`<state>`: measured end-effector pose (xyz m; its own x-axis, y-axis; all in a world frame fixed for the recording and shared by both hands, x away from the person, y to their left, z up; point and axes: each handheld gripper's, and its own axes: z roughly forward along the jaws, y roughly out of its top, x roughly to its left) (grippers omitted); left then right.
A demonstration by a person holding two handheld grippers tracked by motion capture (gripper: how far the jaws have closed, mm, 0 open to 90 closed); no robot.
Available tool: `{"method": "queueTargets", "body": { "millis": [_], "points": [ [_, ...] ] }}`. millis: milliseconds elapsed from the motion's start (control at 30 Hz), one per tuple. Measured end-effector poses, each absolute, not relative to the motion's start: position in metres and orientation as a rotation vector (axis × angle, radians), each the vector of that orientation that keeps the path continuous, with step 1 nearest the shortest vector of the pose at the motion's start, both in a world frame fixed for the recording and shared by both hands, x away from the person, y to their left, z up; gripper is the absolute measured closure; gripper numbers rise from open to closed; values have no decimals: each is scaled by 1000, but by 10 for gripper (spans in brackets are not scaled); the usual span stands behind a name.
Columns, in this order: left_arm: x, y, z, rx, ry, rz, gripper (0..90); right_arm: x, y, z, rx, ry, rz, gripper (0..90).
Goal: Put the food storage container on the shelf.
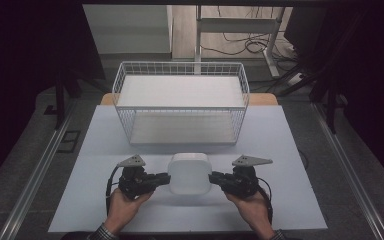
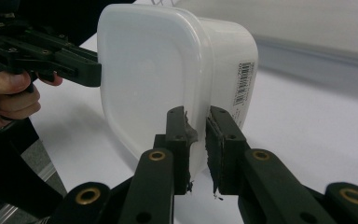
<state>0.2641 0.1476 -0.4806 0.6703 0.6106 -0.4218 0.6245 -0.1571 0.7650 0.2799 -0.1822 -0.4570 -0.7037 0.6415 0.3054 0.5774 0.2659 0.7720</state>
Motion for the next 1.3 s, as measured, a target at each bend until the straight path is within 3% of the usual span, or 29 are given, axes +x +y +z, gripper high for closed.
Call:
{"method": "queueTargets", "body": {
  "millis": [1300],
  "points": [
    [322,169,-354,1775,937,215,801,351,-157,-342,985,2278,1614,791]
  ]
}}
